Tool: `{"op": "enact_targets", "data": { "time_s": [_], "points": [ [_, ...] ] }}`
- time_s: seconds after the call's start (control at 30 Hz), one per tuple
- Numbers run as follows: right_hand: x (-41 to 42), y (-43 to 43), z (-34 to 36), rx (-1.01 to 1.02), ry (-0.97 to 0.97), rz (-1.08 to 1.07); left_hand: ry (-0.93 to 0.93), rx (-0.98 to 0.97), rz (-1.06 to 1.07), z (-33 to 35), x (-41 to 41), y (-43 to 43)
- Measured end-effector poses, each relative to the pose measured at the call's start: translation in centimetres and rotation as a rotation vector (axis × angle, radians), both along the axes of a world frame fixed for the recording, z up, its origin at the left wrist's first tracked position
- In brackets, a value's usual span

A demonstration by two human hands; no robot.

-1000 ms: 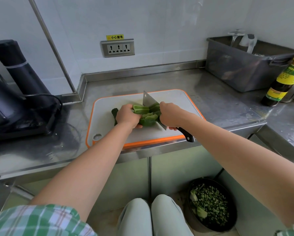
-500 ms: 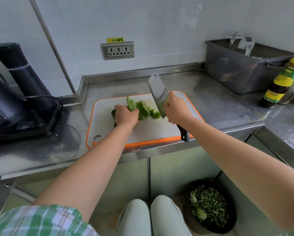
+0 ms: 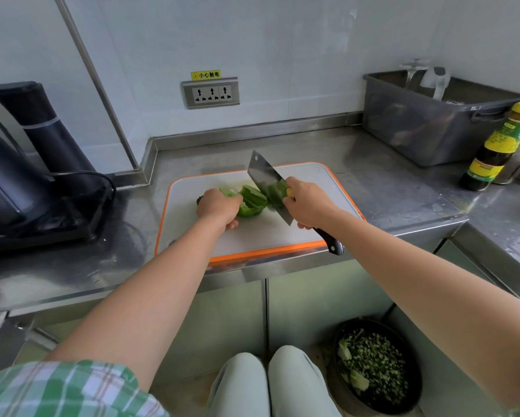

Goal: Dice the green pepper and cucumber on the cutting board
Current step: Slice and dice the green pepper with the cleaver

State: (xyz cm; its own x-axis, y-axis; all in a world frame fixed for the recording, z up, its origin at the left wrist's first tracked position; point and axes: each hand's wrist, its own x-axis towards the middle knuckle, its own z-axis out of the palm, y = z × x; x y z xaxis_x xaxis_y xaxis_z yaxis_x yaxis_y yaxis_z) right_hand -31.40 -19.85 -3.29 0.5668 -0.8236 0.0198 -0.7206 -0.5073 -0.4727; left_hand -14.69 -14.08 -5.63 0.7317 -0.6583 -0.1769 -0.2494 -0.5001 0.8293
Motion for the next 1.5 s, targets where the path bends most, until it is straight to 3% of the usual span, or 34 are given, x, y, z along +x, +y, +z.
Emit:
{"op": "enact_targets", "data": {
  "time_s": [0.23,0.47,0.67,1.13,1.5],
  "points": [
    [0.0,0.0,0.2,-0.006,0.012,0.018,0.111,0.042,-0.08,-0.5,-0.4,0.2],
    [0.3,0.6,0.1,0.035,0.027,0.024,0.053,0.05,-0.118,-0.4,-1.0,0.2],
    [-0.3,1.3,2.4,0.036,-0.044,-0.035,-0.036,0.022,-0.006,-0.9,-1.1,0.3],
    [2.0,3.3,2.2,-0.051,0.192,0.039,-0.184,0.091,-0.036,-1.6,-1.7,-0.3],
    [2.4,3.3,1.3,0.03,0.274,0.044,-0.209,0.089,-0.06,-1.5,-2.0,-0.1]
  ]
}}
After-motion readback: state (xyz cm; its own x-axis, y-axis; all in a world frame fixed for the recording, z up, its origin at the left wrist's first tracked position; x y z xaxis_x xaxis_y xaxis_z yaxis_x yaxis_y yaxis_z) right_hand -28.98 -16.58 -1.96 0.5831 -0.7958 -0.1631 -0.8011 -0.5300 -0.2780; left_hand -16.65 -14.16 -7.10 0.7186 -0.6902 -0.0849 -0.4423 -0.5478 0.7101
